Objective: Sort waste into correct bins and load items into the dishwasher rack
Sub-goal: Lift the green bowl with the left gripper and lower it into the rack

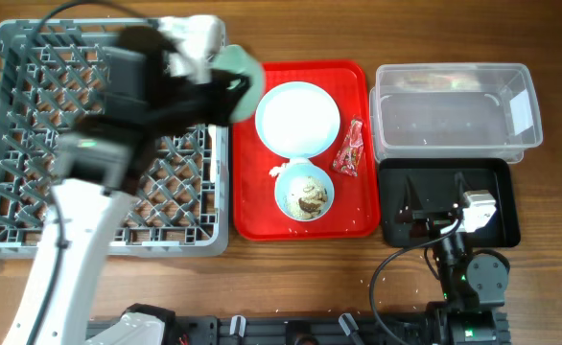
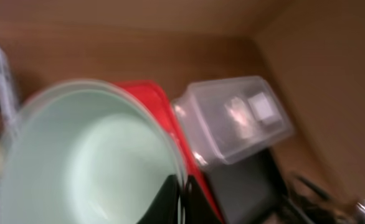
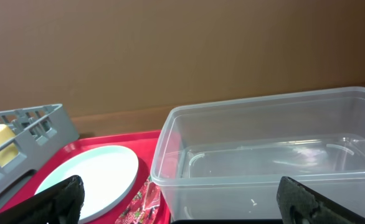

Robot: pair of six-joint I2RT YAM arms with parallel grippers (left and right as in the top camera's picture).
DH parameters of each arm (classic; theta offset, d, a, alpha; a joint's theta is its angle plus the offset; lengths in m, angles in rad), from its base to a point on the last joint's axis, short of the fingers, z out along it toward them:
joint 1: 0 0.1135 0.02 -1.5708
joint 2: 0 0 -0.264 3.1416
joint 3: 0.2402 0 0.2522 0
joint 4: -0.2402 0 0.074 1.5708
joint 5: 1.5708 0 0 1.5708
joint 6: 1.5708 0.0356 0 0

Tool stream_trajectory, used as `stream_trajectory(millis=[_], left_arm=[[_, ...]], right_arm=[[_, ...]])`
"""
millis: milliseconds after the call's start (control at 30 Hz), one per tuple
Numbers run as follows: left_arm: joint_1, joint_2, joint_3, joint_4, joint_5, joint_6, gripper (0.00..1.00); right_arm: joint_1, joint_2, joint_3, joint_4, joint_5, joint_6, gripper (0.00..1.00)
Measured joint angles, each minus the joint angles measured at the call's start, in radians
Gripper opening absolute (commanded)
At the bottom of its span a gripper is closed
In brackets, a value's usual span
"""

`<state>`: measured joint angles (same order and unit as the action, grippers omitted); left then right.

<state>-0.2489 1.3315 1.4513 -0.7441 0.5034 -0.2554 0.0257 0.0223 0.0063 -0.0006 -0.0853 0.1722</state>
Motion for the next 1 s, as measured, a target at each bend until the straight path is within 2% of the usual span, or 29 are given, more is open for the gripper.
stream_trajectory(millis=[33,133,233,300,467,700,800,867,1000], left_arm=[[0.168,0.005,-0.002,-0.128,0.227,0.005,0.04],[0.381,0.074,-0.014,-0.353,0.496,0.086,0.04],[0.41,0.122,-0.068,-0.426,0.671,0.238,0.04],[0.409,0.161,-0.147,-0.37,0.747,0.304,0.04],[0.448,0.273,-0.318,-0.163,0.865,0.344,0.04],[0.636,0.469,-0.327,-0.137,0.973,0.352,0.04],[0.647,0.507,-0.327,-0.123,1.007,0.352,0.04],[0.647,0.511,-0.326,-0.101,1.009,0.351,0.06],[0.642,0.536,-0.328,-0.056,0.85,0.356,0.05]], right_arm=[[0.0,0.0,0.0,0.0,0.0,0.0,1.0],[0.0,0.0,0.0,0.0,0.0,0.0,1.0],[0.0,0.0,0.0,0.0,0.0,0.0,1.0],[0.0,0.0,0.0,0.0,0.0,0.0,1.0],[0.0,0.0,0.0,0.0,0.0,0.0,1.0],[0.0,0.0,0.0,0.0,0.0,0.0,1.0],[0.0,0.0,0.0,0.0,0.0,0.0,1.0],[0.0,0.0,0.0,0.0,0.0,0.0,1.0],[0.0,0.0,0.0,0.0,0.0,0.0,1.0]])
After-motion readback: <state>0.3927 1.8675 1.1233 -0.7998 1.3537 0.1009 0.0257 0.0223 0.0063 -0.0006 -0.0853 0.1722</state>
